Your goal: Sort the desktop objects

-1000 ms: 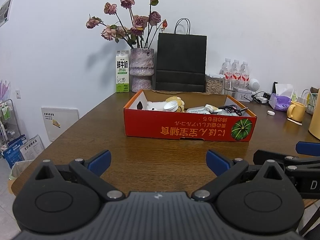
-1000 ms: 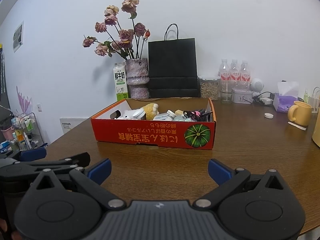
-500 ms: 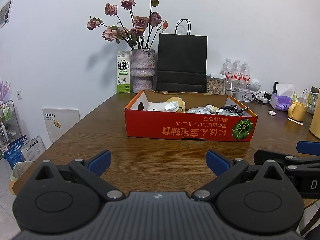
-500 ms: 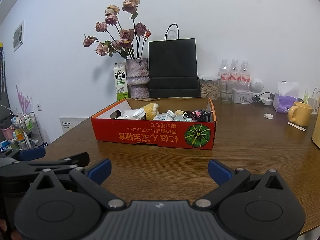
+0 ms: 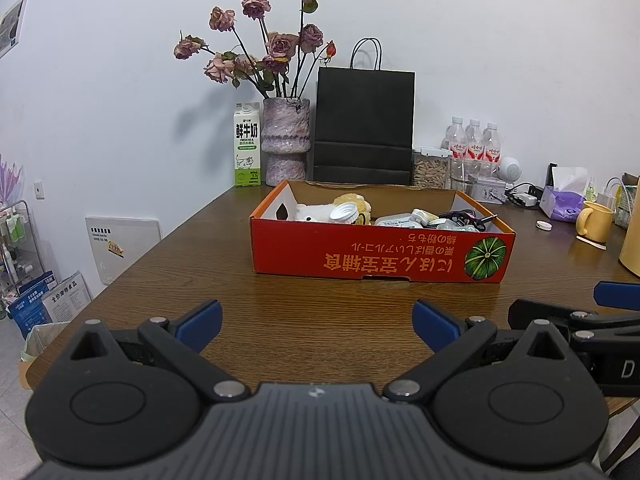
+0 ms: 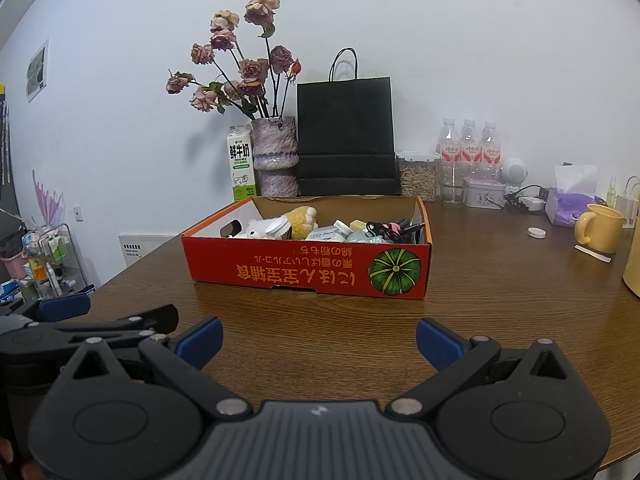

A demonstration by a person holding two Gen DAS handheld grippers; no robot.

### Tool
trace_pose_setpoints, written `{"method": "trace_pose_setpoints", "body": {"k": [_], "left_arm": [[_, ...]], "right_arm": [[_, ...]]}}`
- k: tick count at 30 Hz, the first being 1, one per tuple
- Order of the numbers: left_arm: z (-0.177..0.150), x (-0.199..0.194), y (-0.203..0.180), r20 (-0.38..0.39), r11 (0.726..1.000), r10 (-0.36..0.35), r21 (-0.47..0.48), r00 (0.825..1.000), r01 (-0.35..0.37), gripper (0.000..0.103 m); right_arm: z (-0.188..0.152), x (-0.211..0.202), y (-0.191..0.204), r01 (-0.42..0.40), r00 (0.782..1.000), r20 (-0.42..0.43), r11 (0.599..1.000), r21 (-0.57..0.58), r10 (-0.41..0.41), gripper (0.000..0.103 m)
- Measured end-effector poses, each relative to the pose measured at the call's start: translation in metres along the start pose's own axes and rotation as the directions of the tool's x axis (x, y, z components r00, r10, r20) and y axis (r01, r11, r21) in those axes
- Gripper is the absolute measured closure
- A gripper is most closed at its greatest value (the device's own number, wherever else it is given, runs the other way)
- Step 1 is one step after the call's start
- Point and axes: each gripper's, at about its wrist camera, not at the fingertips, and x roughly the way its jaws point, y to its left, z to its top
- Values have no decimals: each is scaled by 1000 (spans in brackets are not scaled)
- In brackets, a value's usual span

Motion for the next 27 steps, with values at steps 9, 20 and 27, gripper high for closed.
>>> {"method": "trace_pose_setpoints", "body": {"k": [9,20,27], "left_arm": [[0,0,0,-2,1000,2,0,1000,-2,0],[1,-1,0,11,1000,-3,-2,1000,3,0],[-1,-2,-1,22,1000,-1,2,1000,1,0]], "right_arm": [[1,0,-1,1,1000,1,1000,-2,-1,0],[3,-1,-3,5,1000,4,1000,1,-5,0],[3,-1,-4,5,1000,6,1000,-4,-5,0]]}}
